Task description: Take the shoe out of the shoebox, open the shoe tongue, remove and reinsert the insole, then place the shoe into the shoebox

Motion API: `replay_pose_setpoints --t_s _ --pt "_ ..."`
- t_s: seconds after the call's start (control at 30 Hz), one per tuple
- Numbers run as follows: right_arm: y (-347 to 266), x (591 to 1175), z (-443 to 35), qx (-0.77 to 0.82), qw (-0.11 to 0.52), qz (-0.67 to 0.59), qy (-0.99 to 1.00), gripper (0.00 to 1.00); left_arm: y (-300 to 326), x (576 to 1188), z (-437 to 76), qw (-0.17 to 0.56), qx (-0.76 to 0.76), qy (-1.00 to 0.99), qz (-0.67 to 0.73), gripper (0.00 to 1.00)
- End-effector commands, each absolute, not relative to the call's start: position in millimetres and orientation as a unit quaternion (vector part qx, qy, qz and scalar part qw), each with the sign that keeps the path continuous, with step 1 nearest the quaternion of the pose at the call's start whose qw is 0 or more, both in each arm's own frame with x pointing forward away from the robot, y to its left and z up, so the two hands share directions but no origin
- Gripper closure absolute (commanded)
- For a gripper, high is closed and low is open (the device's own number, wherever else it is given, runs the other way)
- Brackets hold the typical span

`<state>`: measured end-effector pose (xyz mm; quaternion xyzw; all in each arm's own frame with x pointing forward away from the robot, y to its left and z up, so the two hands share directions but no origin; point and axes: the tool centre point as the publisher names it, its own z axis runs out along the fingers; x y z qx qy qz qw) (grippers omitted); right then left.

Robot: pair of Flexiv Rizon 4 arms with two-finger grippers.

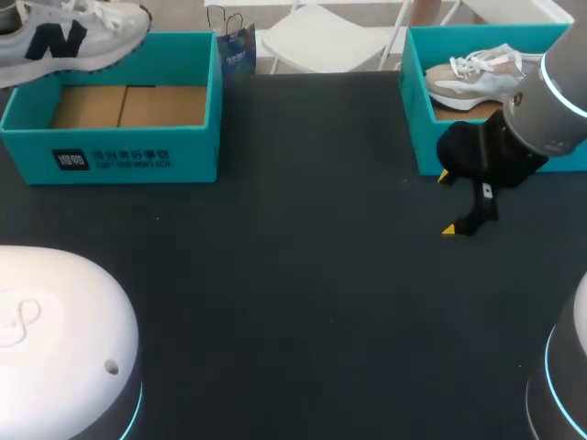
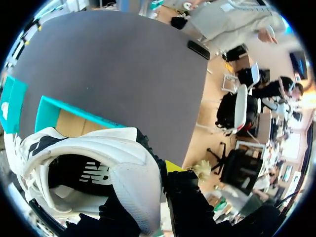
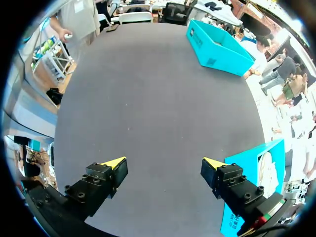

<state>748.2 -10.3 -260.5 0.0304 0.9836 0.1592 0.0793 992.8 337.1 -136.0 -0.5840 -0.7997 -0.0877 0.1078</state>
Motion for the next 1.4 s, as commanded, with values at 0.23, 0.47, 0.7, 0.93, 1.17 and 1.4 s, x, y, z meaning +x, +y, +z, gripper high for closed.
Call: replay_pose_setpoints --t_s 0.23,0.47,0.7,0.93,1.17,1.4 --pt "-9 749 -261 0.031 0.079 0.158 0.984 0.0 338 988 -136 0.047 -0.715 -0.682 -0.146 1.0" --pt "-9 749 -261 0.031 0.079 0.158 0.984 0.0 333 1013 -137 0.037 -0.705 -0.7 -0.111 1.0" --pt "-9 749 -261 0.031 0.079 0.158 0.984 0.0 332 1042 -156 0.029 -0.722 -0.684 -0.102 1.0" --pt "-9 749 -261 0.031 0.079 0.158 0.984 0.0 334 1069 -196 0.025 -0.723 -0.684 -0.1 1.0" --pt "-9 749 -261 0.031 0.079 0.158 0.984 0.0 325 1071 -238 0.035 -0.722 -0.682 -0.109 1.0" --pt "-9 749 -261 0.031 0.079 0.158 0.984 0.0 320 1071 -268 0.048 -0.723 -0.682 -0.099 1.0"
